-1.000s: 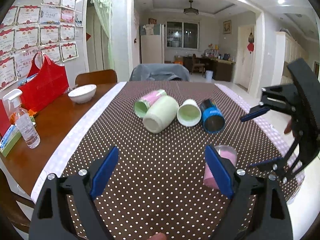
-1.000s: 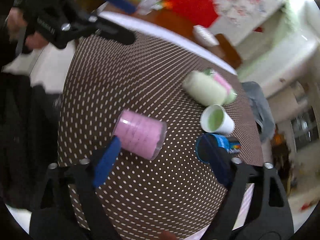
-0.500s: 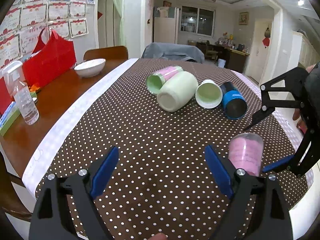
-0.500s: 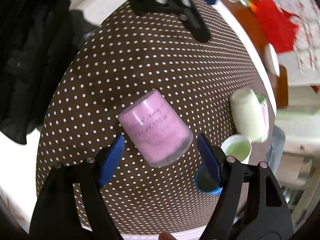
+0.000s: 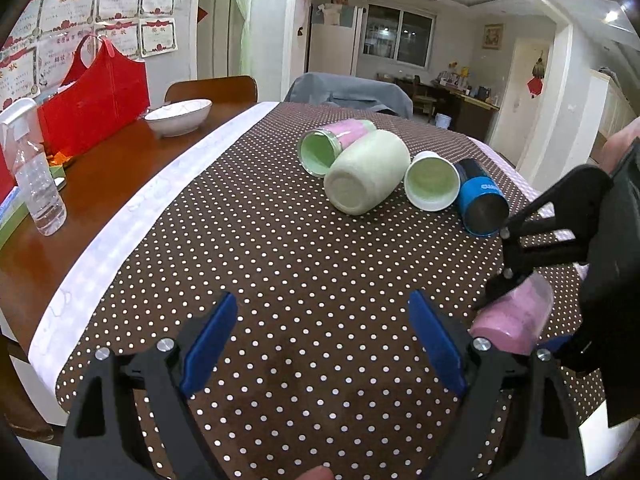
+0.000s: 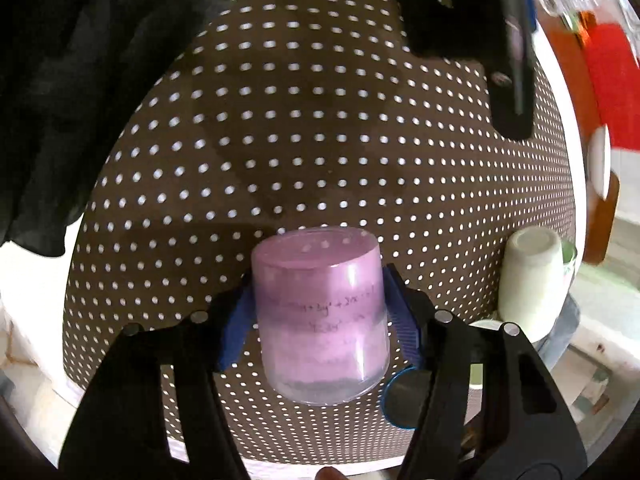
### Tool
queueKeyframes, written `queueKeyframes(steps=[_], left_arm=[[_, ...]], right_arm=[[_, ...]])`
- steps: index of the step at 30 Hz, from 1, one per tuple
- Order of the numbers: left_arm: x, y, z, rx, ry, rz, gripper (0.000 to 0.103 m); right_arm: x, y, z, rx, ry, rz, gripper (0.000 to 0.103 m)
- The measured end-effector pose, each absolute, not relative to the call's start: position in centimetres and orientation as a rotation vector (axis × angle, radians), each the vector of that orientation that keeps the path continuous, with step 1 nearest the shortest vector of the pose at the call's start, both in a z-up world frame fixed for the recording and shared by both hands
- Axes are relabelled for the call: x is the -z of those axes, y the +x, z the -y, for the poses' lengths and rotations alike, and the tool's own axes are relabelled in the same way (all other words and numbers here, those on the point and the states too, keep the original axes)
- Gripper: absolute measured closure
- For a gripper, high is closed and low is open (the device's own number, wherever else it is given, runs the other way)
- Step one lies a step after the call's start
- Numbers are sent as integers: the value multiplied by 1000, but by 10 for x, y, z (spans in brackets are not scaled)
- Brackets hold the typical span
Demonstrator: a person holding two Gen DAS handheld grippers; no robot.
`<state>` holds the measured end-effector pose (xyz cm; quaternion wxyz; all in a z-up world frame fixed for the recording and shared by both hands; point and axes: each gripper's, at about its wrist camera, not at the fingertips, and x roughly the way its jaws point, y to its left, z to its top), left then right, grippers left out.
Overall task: Flip cup upside down
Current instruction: 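Grasp the pink cup with the right tool and turn it rim-down, then lower the inverted pink cup onto the runner and open the right tool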
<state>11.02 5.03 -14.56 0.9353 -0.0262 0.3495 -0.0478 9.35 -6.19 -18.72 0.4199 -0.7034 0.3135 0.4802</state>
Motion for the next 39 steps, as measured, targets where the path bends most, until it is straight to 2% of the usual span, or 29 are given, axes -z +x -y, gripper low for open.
queueKeyframes(steps=[5,18,25,35,39], left_arm=[[150,107,-49,126,-63,-710,17],[135,88,-29,202,-16,-659,17],[127,70,-24,236,2,-644,17],[113,60,-23,237,-3,-605,17],[108,57,-23,241,-3,-592,17]], right_arm=[[167,118,69,-1116,-1495,-880,43],[124,142,105,-906,-835,-946,43],[108,170,144,-731,-306,-960,43],[116,149,172,-557,211,-792,43],[118,129,164,-514,266,-689,43]])
